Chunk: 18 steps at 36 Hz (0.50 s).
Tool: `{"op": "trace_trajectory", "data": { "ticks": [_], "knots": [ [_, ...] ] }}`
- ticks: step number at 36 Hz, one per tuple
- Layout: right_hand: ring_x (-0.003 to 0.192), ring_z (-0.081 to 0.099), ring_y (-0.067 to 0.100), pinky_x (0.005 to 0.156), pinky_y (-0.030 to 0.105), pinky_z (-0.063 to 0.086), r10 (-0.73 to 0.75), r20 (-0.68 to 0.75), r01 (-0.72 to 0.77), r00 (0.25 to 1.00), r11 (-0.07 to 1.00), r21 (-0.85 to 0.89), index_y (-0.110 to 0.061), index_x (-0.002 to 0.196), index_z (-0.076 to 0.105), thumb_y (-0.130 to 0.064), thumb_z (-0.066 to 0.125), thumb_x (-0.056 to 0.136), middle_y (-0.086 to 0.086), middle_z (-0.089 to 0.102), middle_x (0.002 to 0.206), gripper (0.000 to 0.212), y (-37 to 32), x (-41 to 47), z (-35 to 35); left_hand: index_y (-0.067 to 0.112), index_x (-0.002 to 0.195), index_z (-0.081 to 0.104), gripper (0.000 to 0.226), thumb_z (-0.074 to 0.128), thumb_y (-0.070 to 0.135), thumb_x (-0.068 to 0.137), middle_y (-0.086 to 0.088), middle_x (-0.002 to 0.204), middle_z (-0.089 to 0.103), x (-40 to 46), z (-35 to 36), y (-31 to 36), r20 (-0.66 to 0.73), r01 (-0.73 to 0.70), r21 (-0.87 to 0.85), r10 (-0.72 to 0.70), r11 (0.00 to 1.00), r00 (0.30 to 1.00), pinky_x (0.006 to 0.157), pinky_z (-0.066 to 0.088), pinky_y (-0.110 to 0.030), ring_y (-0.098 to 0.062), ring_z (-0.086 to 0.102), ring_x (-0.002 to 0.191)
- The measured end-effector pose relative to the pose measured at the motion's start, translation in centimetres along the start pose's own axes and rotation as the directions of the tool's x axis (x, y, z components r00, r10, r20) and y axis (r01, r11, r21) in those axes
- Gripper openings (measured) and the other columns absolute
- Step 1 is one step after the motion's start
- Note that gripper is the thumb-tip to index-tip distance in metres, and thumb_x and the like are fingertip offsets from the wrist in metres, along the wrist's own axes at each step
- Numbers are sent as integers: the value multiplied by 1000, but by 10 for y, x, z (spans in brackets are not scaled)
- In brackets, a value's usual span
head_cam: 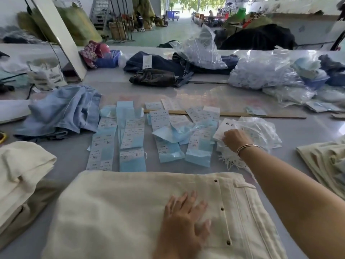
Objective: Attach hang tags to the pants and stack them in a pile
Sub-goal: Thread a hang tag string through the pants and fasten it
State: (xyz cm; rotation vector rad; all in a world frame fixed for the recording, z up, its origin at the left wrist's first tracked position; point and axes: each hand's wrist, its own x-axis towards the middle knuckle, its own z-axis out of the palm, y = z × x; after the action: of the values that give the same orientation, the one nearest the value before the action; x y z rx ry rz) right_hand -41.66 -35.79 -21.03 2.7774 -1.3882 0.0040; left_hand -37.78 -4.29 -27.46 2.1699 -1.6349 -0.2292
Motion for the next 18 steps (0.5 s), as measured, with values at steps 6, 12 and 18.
{"op": "trace_trajectory", "data": {
  "ticks": [6,12,18],
  "knots": [
    [99,64,28,83,37,51,-158,-19,153,987,976,-154,-7,104,67,-26,38,100,11,66,109,35,11,6,6,44,109,69,49,55,61,65,13,128,62,2,1,0,-2,20,-45,-21,999,1000,99,32,-34,-8,60,116],
    [92,66,25,77,34,47,-269,-14,254,963,923,-288,-12,98,65,-27,36,102,7,68,102,33,14,6,0,43,109,69,49,55,60,66,13,129,61,3,2,-1,2,23,-43,-23,999,1000,100,32,-34,-9,60,117],
    [79,67,27,62,31,45,-220,-96,190,971,950,-248,-11,84,66,-7,45,92,9,70,88,24,7,4,-1,44,110,68,49,55,61,66,14,130,61,3,2,-1,1,28,-41,-28,999,1000,100,32,-33,-8,59,118]
  ]
}}
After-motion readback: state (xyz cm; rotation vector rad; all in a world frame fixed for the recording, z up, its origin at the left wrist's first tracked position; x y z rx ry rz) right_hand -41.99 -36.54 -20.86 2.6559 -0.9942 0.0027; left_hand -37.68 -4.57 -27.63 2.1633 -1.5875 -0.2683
